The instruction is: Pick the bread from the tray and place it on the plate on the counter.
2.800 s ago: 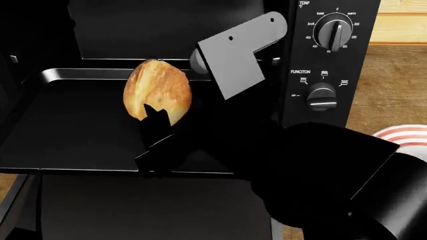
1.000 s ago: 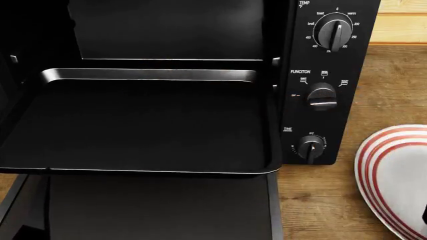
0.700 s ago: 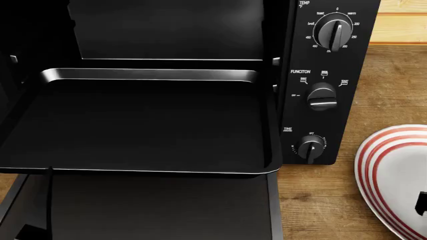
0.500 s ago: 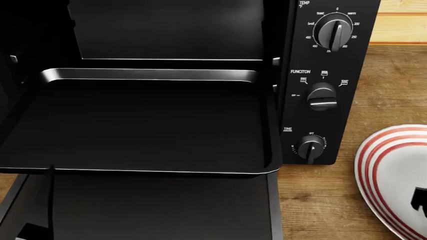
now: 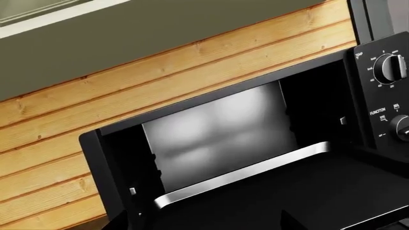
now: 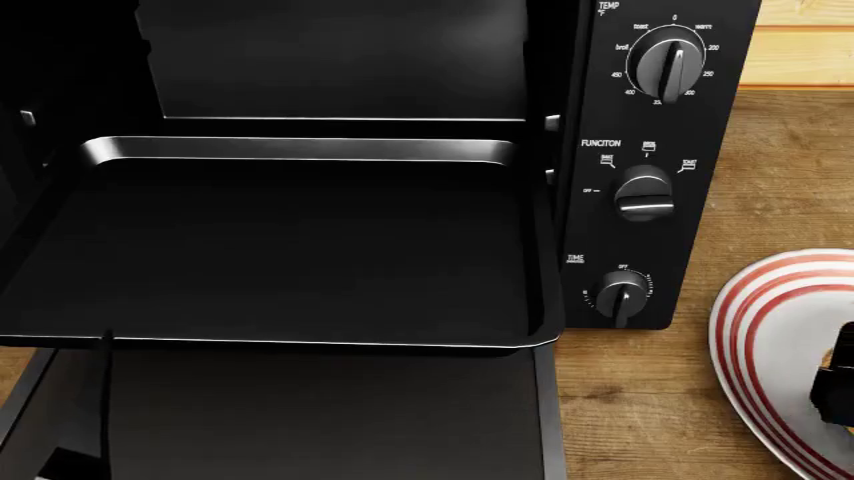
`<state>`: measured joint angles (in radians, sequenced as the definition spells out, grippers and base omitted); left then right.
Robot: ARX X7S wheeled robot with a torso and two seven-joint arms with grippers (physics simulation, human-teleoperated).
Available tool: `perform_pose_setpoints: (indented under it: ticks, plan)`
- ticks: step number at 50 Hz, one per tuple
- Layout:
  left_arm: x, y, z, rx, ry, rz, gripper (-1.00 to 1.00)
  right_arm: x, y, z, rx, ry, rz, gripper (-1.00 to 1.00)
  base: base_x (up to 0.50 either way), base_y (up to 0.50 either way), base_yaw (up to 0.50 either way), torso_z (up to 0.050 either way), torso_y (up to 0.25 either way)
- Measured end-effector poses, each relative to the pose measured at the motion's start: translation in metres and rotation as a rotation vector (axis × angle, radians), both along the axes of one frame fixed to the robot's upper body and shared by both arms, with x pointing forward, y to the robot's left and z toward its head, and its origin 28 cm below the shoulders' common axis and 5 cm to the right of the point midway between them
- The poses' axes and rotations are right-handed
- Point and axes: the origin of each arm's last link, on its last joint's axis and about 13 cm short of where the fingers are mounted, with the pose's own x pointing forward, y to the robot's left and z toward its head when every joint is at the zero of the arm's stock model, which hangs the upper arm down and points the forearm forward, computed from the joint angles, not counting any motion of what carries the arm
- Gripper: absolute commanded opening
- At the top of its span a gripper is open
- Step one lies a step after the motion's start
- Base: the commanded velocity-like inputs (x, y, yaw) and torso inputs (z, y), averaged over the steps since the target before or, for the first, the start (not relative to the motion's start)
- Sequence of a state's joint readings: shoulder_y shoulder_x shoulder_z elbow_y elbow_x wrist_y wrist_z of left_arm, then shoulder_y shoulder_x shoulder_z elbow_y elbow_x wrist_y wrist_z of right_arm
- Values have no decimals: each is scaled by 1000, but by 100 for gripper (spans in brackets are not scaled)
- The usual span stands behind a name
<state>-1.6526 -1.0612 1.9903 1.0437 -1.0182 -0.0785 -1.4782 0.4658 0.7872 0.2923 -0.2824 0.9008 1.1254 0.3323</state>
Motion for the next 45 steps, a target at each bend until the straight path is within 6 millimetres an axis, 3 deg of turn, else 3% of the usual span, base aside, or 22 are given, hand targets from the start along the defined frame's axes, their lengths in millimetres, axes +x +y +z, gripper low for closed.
perform_pose_setpoints:
  ticks: [19, 33, 45]
  plan:
    - [-2, 1, -1, -5, 0, 2, 100, -16, 12, 22, -50, -120, 5, 100, 0, 0, 0, 0, 0]
    - [-1, 1, -2, -10, 0, -2, 100, -43, 35, 51, -95, -253, 67, 100, 0, 0, 0, 0, 0]
    - [-1, 1, -4, -12, 1, -2, 100, -73, 50, 64, -134, -345, 99, 100, 0, 0, 0, 0, 0]
